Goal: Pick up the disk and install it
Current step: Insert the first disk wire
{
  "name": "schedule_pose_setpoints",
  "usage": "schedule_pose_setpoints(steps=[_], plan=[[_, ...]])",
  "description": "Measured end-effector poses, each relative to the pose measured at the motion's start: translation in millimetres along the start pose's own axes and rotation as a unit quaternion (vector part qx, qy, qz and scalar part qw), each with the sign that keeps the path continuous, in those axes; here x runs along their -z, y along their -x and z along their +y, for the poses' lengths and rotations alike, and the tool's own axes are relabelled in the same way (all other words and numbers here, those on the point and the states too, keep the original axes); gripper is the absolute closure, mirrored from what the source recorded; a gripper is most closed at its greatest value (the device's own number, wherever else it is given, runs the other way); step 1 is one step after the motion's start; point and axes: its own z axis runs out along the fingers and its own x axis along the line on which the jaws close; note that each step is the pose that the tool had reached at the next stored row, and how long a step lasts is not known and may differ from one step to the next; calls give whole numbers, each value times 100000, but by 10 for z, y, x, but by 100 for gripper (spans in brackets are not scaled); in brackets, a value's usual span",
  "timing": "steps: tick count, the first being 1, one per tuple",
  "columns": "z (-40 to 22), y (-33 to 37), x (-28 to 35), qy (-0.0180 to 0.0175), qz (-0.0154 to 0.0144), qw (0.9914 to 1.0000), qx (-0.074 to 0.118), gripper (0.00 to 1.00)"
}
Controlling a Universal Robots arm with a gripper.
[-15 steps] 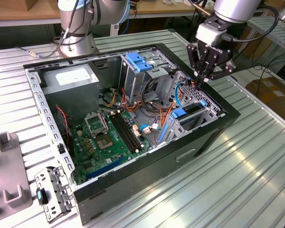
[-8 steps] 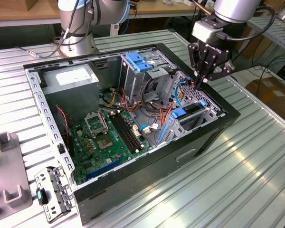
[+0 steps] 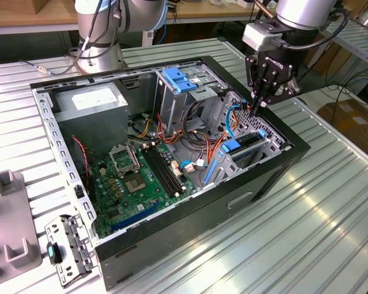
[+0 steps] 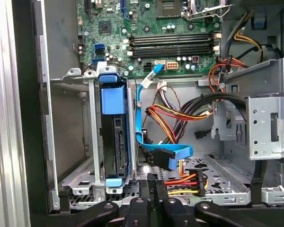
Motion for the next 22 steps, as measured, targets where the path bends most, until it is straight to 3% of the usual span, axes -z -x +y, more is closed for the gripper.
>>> schedule_pose_setpoints(steps=[4, 15, 18, 22], plan=[[45, -4, 1, 134, 86, 99973, -2310, 83], [45, -22, -8, 142, 62, 99972, -2360, 83], [46, -58, -24, 77, -9, 99992, -1254, 83], [57, -59, -80, -125, -268, 99970, 2415, 83]])
